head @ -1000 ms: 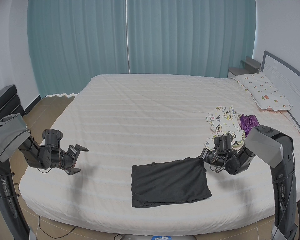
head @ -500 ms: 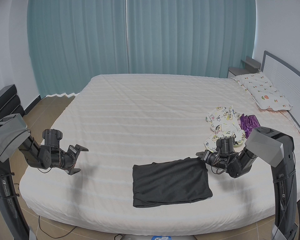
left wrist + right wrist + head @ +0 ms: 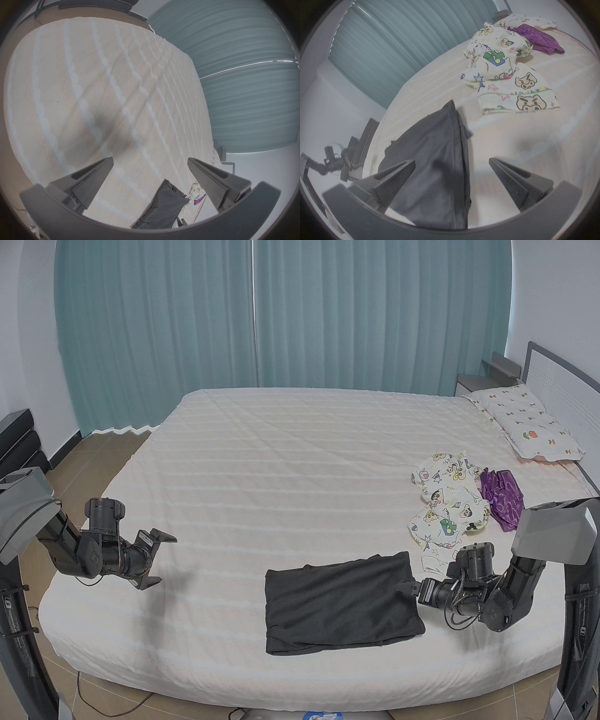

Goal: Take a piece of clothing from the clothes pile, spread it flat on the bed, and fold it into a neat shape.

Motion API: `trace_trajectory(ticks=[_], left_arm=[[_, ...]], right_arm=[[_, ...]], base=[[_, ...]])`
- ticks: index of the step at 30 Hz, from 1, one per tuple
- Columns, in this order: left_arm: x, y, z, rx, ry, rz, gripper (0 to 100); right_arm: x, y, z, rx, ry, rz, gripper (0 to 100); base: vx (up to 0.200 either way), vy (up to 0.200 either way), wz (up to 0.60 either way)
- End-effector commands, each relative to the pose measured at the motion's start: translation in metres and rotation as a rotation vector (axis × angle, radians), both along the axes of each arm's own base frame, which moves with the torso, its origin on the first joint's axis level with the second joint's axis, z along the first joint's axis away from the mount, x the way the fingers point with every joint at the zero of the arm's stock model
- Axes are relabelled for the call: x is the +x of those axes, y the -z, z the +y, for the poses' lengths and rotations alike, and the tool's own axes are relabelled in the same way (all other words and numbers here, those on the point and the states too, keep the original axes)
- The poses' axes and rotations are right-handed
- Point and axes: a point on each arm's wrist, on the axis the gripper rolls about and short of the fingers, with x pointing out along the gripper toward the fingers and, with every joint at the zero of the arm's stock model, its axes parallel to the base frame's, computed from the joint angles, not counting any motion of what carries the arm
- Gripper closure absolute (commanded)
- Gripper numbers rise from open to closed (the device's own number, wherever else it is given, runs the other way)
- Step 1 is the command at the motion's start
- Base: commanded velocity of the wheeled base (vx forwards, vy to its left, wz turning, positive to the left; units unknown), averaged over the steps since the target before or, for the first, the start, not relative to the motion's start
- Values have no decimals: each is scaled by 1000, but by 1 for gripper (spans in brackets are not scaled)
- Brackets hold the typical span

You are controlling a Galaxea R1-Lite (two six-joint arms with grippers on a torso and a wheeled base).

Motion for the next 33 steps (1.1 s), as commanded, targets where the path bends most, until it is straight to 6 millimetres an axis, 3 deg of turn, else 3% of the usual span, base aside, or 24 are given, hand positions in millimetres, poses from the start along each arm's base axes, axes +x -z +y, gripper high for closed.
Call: trace_trajectory(ticks=[1,17,18,33], left_arm=[[1,0,0,0,0,-2,0],[1,-1,0,-1,-1,-3,0],[1,-1,1,-1,-2,-3,0],[1,-1,1,-1,-2,-5,0]], right_arm=[[-22,4,5,-14,-50,46,0],[-42,8,10,-49,-99,92,0],[-41,8,11,-50,-101,91,100],[-62,2,4,-87,-120,114,100]], base=[[0,0,0],[0,0,0],[0,0,0],[0,0,0]])
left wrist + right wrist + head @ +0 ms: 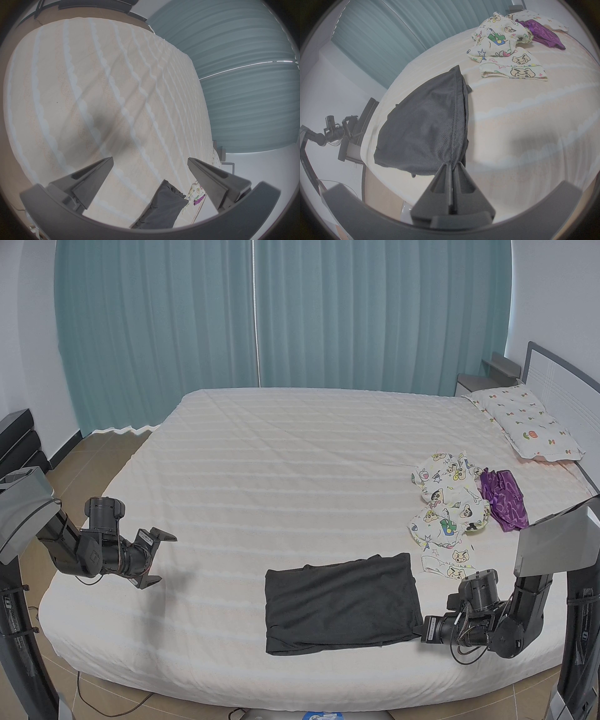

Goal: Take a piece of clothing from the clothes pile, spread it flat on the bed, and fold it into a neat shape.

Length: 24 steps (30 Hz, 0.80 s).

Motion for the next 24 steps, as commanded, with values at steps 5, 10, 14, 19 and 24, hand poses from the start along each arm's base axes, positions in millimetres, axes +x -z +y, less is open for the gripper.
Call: trace_trajectory(ticks=[5,10,14,19,24], left_arm=[[0,0,0,0,-1,1,0],[0,0,0,0,1,1,0],[0,0,0,0,1,1,0],[0,0,0,-1,-2,2,0],[0,0,0,-3,-1,2,0]], right_arm=[[-14,-7,-6,-21,-13,10,100],[-21,-8,-9,-27,-23,-6,100],[-21,-6,-10,-26,-18,-15,100],[-23,0,-9,-40,-35,1,0],[-14,-12,-11,-6,-11,-82,0]], base=[[0,0,0],[0,0,0],[0,0,0],[0,0,0],[0,0,0]])
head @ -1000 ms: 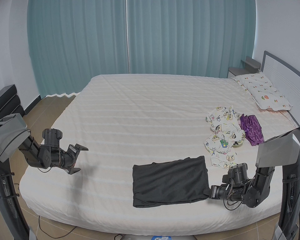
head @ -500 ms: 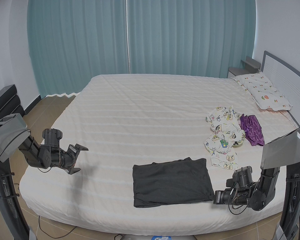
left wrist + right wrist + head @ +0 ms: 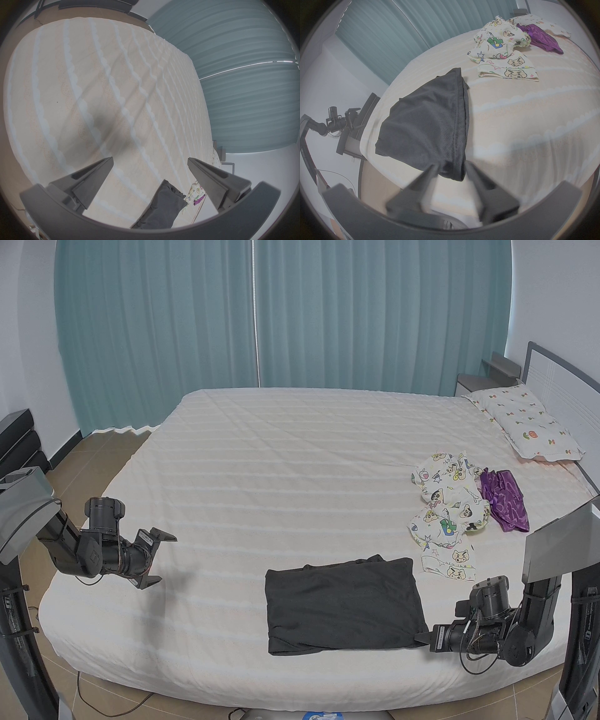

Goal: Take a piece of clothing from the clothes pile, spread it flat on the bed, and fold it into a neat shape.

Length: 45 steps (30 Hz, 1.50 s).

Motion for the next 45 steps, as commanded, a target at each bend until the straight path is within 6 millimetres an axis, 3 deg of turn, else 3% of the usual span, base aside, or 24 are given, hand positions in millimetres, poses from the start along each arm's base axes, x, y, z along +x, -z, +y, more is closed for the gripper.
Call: trace_trajectory(ticks=[1,6,14,18,41,42,45], left_arm=[[0,1,0,-1,-1,1,0],[0,0,0,-1,-1,0,0],[0,1,0,-1,-1,1,0],[0,1,0,0,0,2,0],[-1,1,-1,2,4,3,0],[-1,1,-1,2,4,3,0],[-1,2,-1,3,5,4,0]], right_arm=[[8,-11,-3,33,21,-79,0],[27,-11,0,51,30,-136,0],[67,32,20,43,5,-122,0],[81,33,25,66,-29,-116,0],[101,30,38,164,-139,-105,0],[102,30,39,166,-139,-102,100],[102,31,39,167,-132,-98,100]], base=[[0,0,0],[0,0,0],[0,0,0],[0,0,0],[0,0,0],[0,0,0],[0,0,0]])
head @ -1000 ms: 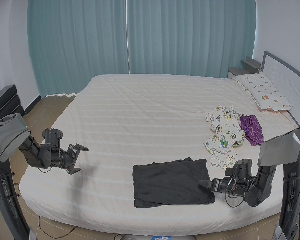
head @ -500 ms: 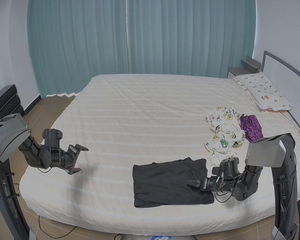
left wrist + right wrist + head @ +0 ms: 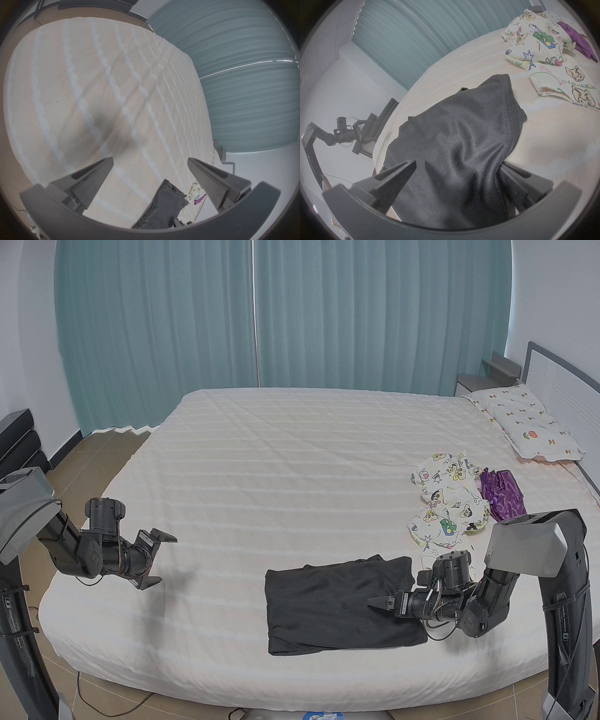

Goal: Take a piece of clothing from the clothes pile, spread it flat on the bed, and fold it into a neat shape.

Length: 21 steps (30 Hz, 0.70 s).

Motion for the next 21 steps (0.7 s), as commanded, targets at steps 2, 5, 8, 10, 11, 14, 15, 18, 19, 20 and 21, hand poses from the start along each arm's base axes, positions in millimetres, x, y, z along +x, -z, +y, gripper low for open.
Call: trace_trajectory(ticks=[2,5,8,10,11,14,15,18,19,20,21], left_arm=[[0,1,0,-1,-1,3,0],[-1,0,0,0,-1,2,0],[-1,0,0,0,-1,2,0],[-1,1,0,-1,1,3,0],[-1,1,0,-1,1,3,0],[-1,1,0,-1,1,5,0],[-1,1,0,-2,0,4,0],[-1,1,0,-3,-1,4,0],[-1,1,0,-2,0,4,0],[-1,0,0,-3,-1,2,0],[-1,1,0,-3,-1,4,0]], right_arm=[[0,0,1,9,10,-1,100],[-5,0,1,27,27,26,100],[-10,-5,0,48,38,18,100],[-10,-4,-1,61,46,10,100],[-10,-5,-1,69,52,6,100],[-12,-5,-2,85,56,9,100],[-12,-6,-2,86,56,8,100],[-12,-6,-3,87,56,8,100],[-12,-6,-3,87,56,8,100],[-12,-6,-3,88,56,7,100],[-12,-7,-3,88,56,5,100]], base=[[0,0,0],[0,0,0],[0,0,0],[0,0,0],[0,0,0],[0,0,0],[0,0,0],[-67,0,0],[-200,0,0],[-200,0,0],[-200,0,0]])
